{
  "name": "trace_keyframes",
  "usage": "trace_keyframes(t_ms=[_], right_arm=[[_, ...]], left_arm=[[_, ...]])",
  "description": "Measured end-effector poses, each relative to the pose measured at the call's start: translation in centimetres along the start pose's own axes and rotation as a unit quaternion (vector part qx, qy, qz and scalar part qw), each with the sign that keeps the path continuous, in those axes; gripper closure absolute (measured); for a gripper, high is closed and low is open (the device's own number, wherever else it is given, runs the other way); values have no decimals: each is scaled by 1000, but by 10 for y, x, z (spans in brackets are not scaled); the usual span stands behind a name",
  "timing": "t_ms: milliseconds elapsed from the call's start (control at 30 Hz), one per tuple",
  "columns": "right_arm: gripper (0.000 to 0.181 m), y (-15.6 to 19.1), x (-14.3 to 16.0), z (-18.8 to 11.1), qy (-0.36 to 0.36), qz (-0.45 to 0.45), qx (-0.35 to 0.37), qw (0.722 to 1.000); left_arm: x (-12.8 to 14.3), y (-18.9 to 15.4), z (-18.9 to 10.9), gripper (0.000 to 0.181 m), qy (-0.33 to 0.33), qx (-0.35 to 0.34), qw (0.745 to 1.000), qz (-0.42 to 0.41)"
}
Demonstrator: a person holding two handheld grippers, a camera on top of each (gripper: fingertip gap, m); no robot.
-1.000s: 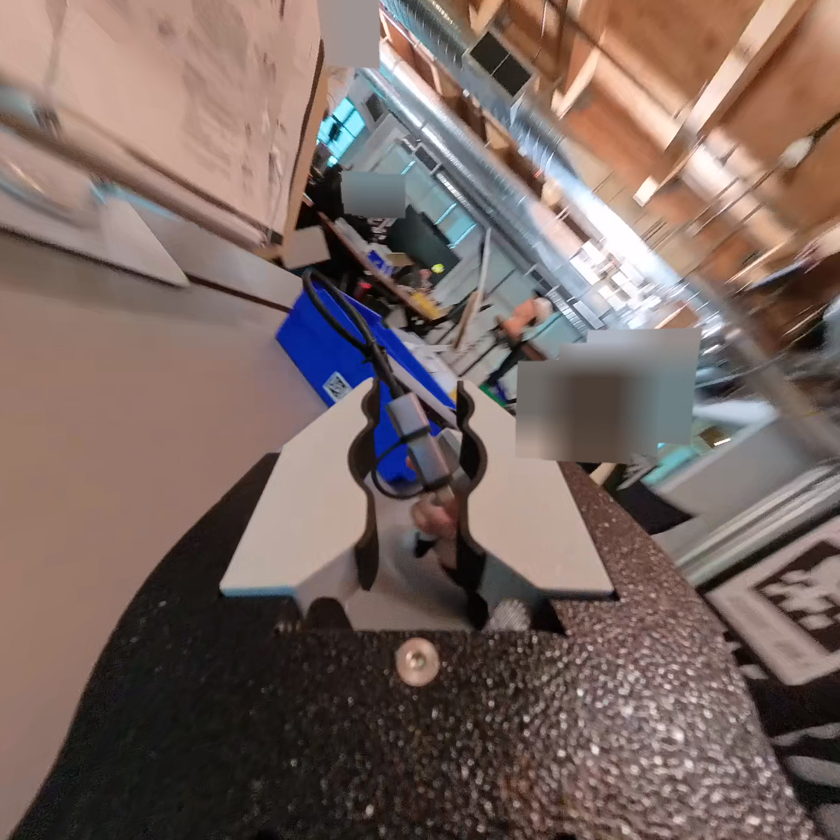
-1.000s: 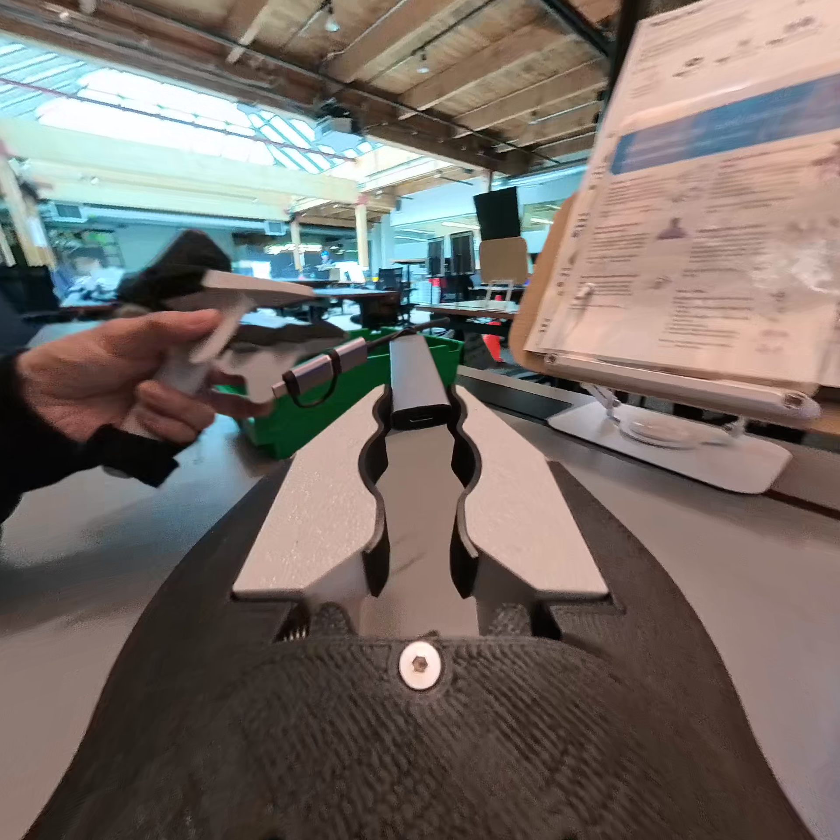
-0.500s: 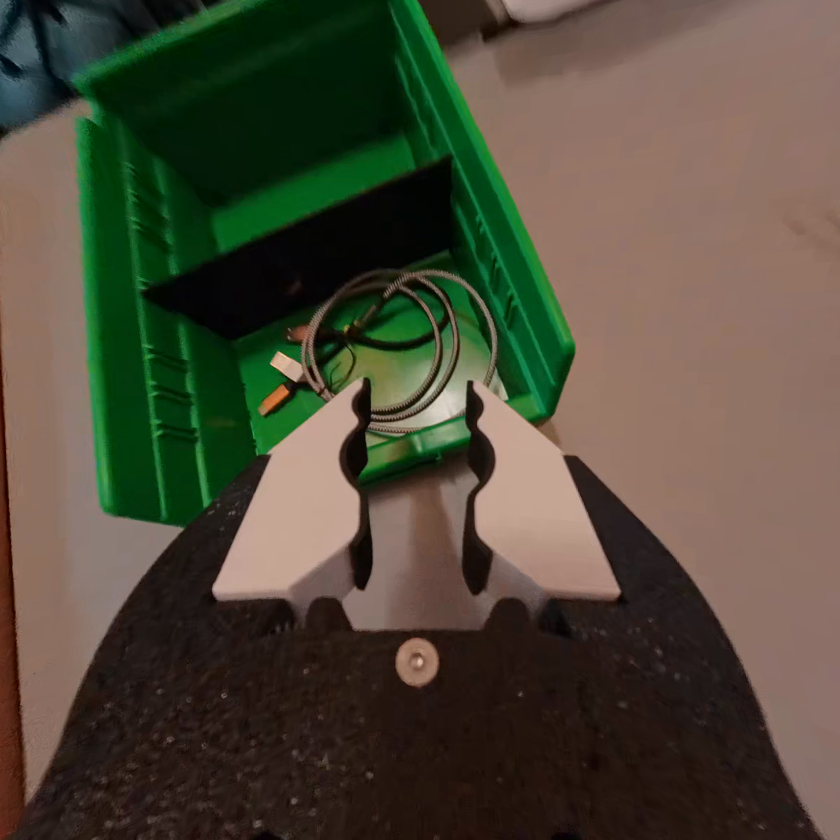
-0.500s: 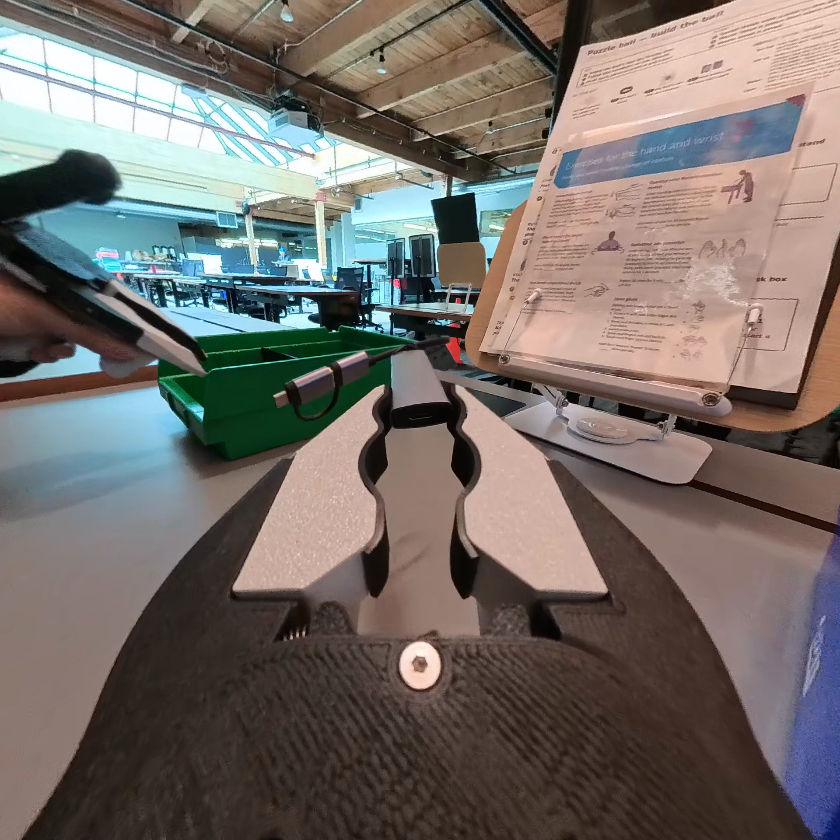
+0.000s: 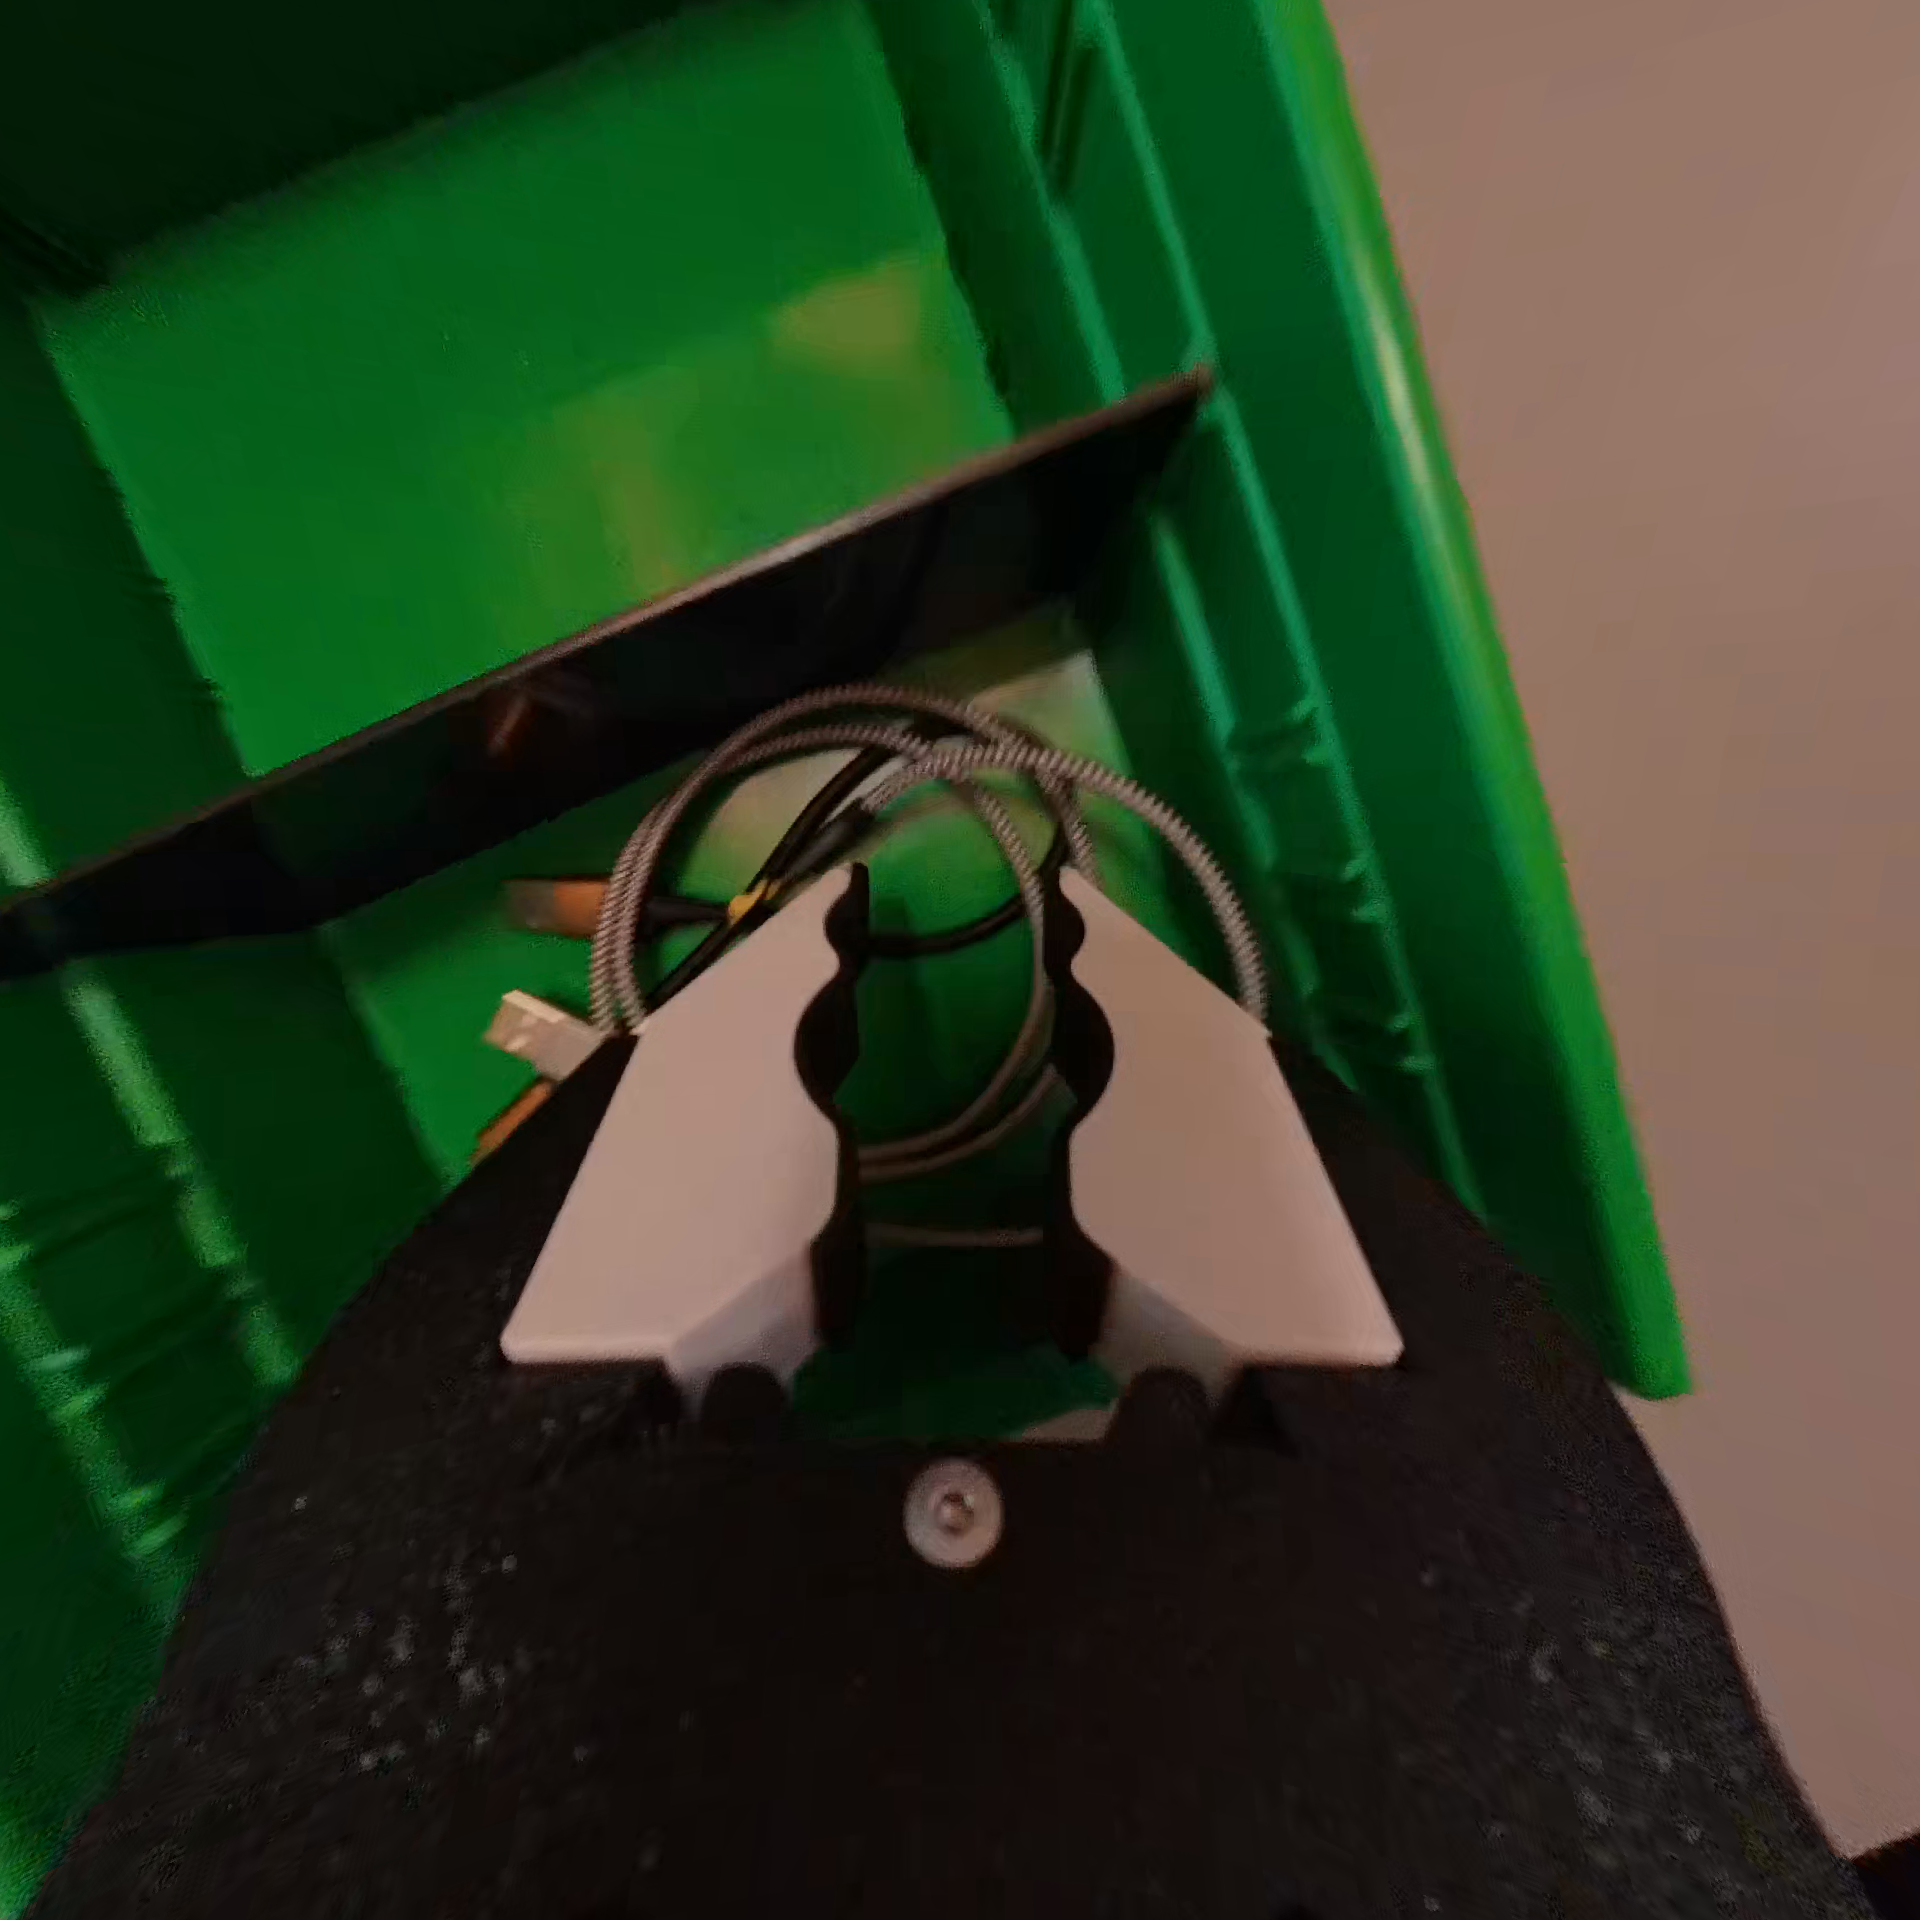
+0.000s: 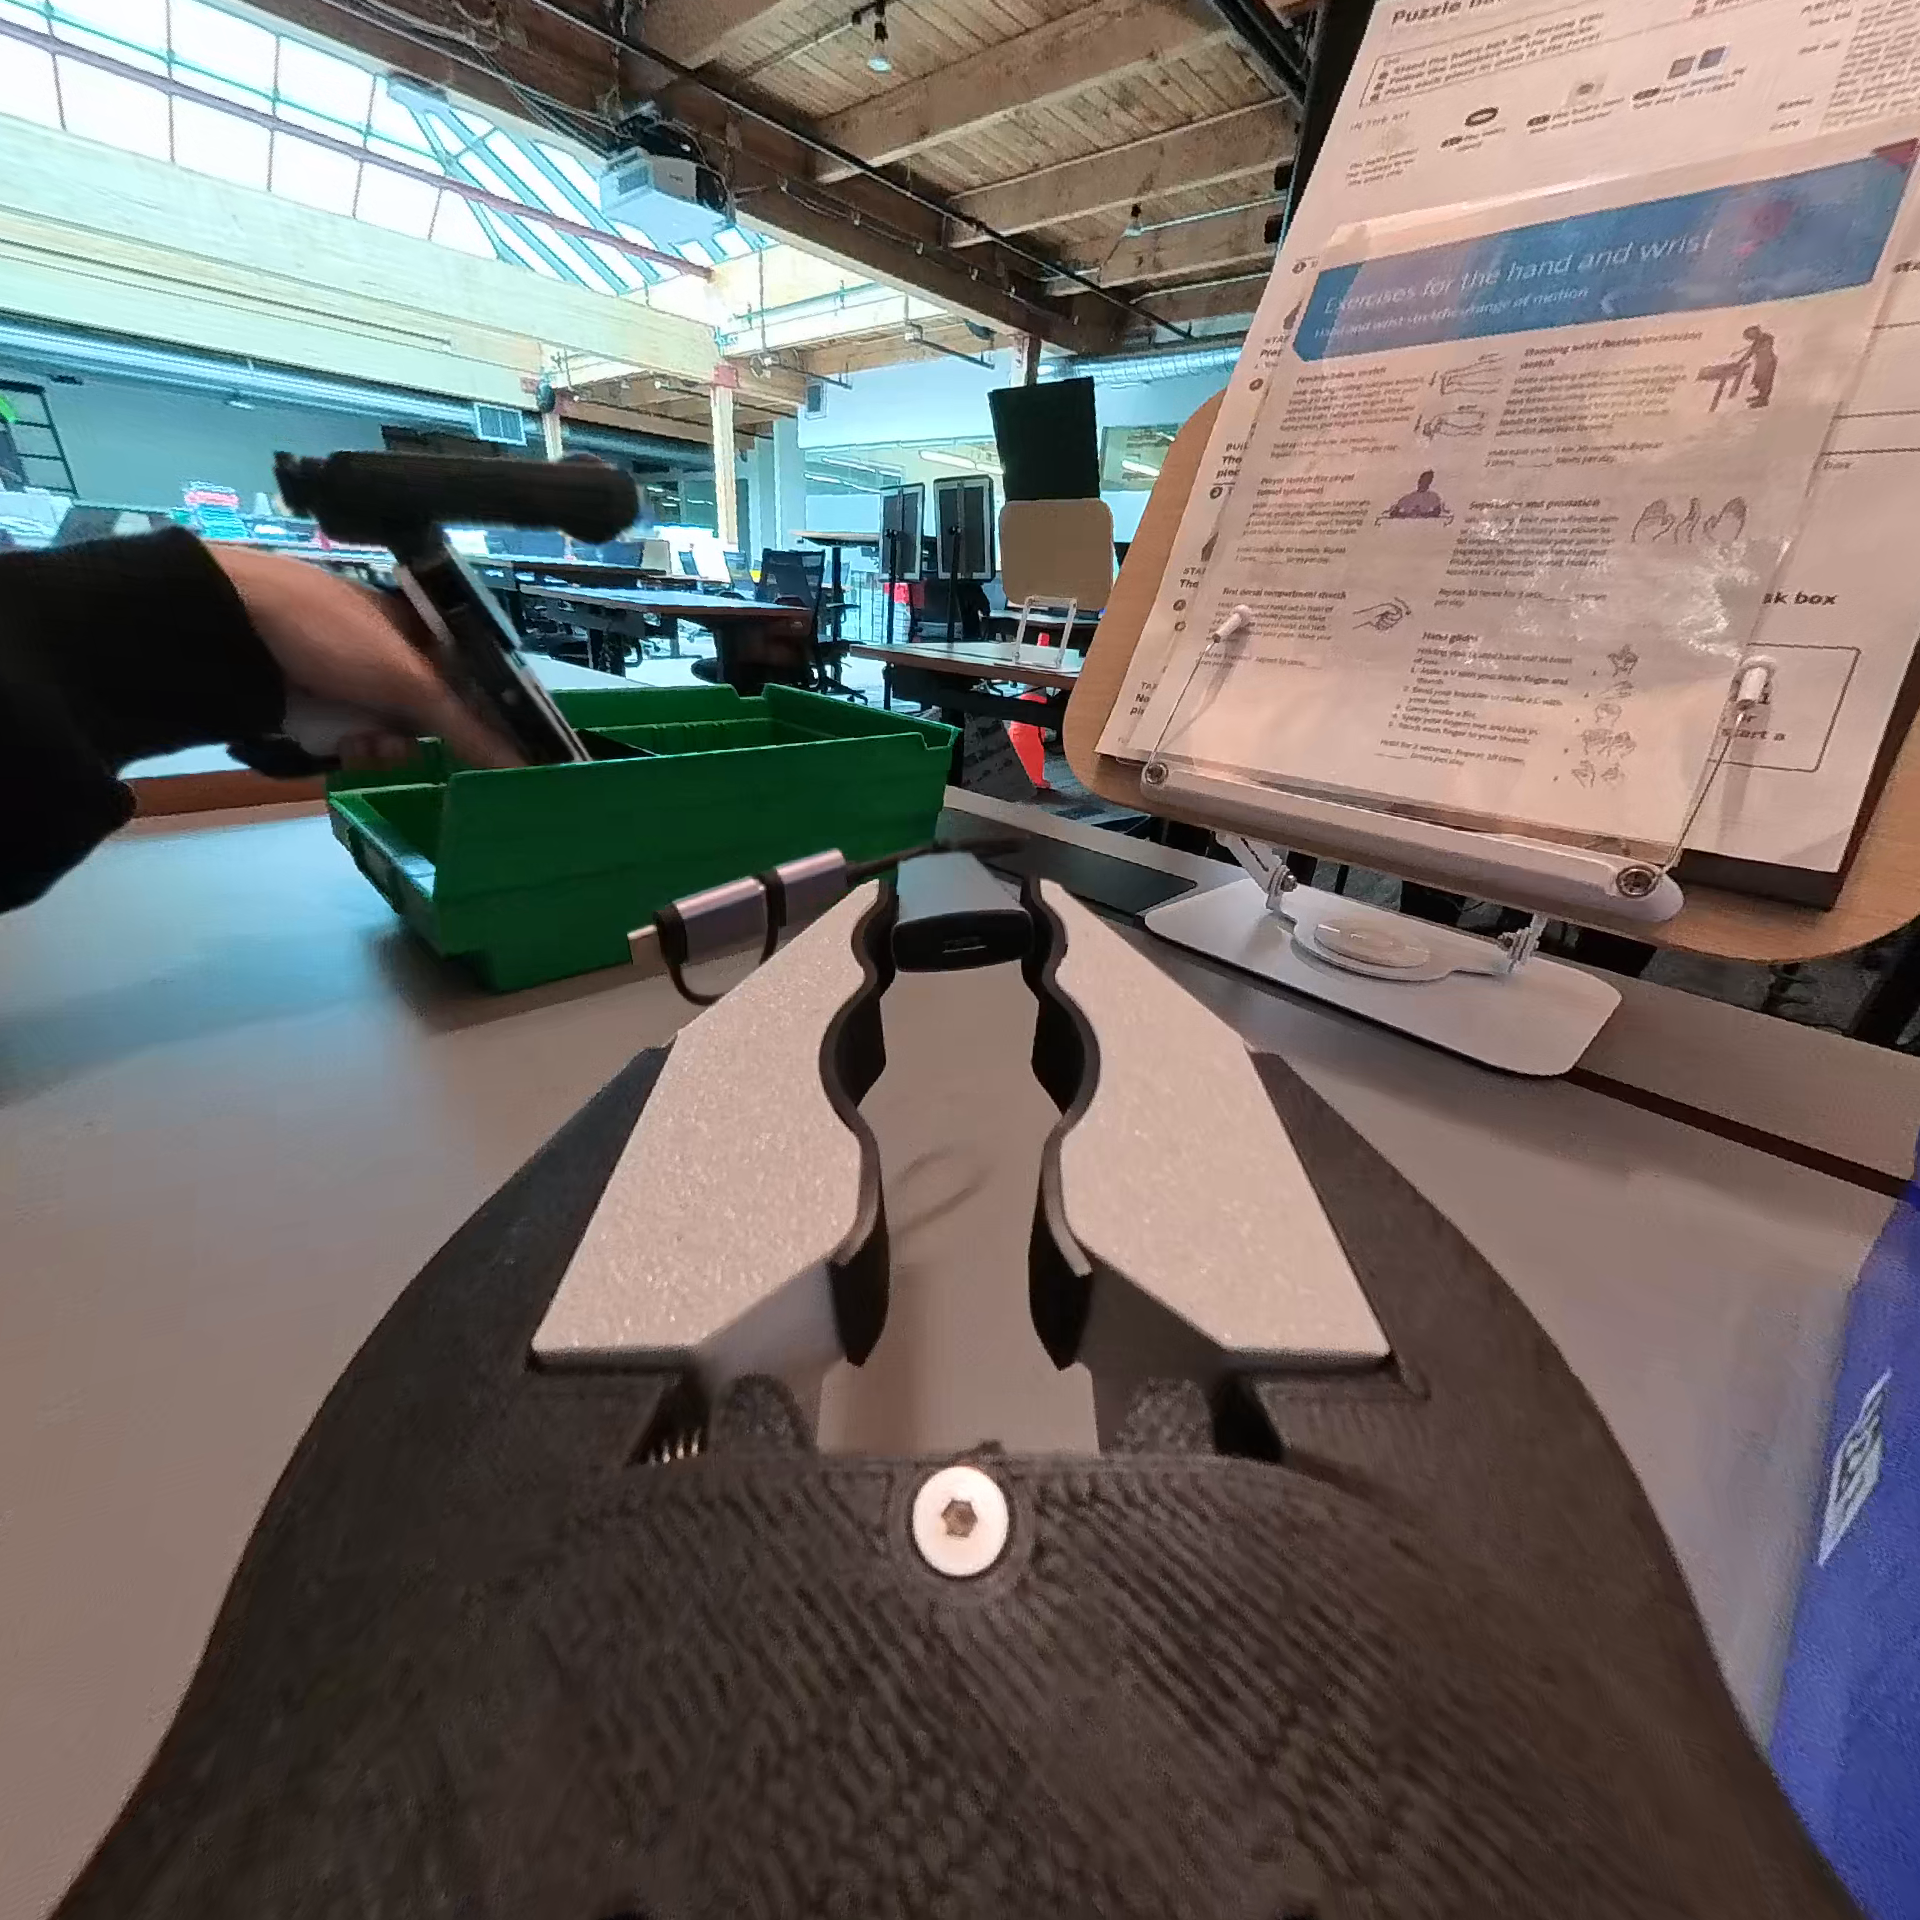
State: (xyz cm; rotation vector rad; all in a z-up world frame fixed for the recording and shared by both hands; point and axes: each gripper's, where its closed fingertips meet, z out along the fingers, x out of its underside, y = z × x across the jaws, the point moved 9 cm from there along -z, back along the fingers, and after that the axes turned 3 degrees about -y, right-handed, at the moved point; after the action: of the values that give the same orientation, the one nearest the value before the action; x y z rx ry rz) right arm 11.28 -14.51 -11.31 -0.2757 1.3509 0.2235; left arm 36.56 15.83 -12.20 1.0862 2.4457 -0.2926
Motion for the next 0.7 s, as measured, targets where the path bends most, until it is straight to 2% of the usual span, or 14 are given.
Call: trace_keyframes(t_ms=[33, 100, 167, 233, 300, 467, 533, 567, 633, 700], right_arm=[[159, 0, 0, 0, -1, -1, 0, 1000], [158, 0, 0, 0, -4, 2, 0, 1000], [159, -1, 0, 0, -3, 5, 0, 1000], [159, 0, 0, 0, -4, 4, -3, 1000], [159, 1, -2, 0, -9, 4, -6, 1000], [159, 6, -6, 0, -9, -6, -28, 1000], [159, 7, -7, -1, -10, -10, -31, 999], [159, 8, -8, -2, -14, -11, -32, 999], [159, 7, -11, -3, -23, -7, -35, 999], [159, 7, -12, -3, -28, 2, -39, 999]], left_arm=[[-2, 2, -1, 150, -34, 29, 998, -42], [-3, 7, -3, 149, -103, 82, 984, -123], [-2, 11, -1, 146, -133, 134, 965, -183], [3, 11, 6, 143, -114, 166, 958, -203], [6, 11, 14, 135, -92, 163, 960, -208], [4, 6, 26, 141, -62, 169, 961, -211], [4, 4, 20, 139, -60, 152, 964, -208], [4, 3, 9, 137, -80, 123, 969, -200], [2, -1, -26, 138, -173, 42, 966, -186], [0, -21, -67, 140, -291, -17, 943, -160]])
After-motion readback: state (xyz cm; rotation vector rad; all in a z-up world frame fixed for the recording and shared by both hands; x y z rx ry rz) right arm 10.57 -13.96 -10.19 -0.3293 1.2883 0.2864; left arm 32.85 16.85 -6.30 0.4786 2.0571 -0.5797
